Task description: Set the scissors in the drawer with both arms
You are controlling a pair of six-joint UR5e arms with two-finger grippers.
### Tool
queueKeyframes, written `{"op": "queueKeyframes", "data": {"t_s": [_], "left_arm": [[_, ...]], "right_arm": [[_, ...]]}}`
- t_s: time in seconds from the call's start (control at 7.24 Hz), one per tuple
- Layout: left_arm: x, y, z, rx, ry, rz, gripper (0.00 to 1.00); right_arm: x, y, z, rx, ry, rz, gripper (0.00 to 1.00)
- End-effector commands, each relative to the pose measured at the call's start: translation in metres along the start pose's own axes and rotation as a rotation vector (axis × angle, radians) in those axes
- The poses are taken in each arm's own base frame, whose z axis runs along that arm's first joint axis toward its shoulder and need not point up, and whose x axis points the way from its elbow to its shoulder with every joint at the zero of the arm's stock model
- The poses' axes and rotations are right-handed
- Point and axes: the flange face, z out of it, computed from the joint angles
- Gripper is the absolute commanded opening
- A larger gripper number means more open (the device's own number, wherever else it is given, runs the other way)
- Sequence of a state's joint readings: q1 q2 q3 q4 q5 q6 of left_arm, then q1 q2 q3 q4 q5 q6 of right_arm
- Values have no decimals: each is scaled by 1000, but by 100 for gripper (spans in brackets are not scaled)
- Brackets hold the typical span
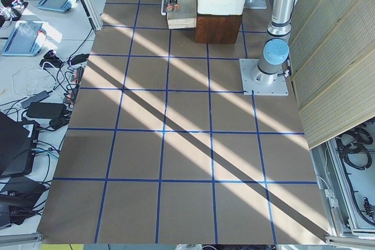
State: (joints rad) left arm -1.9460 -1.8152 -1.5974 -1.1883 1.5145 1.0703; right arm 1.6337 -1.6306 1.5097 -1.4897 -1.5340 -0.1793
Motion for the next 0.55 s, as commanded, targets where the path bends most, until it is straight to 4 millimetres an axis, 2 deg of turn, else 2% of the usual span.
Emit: {"op": "queueKeyframes", "data": {"t_s": [0.0,0.28,0.41], "left_arm": [[29,-14,19,-10,44,24,0],[33,-13,39,-30,79,34,0],[31,-14,46,-33,84,42,0]], "right_arm": [[4,6,-3,-12,11,108,100],[3,5,-2,-13,12,223,100],[2,8,-6,-5,14,228,100]]}}
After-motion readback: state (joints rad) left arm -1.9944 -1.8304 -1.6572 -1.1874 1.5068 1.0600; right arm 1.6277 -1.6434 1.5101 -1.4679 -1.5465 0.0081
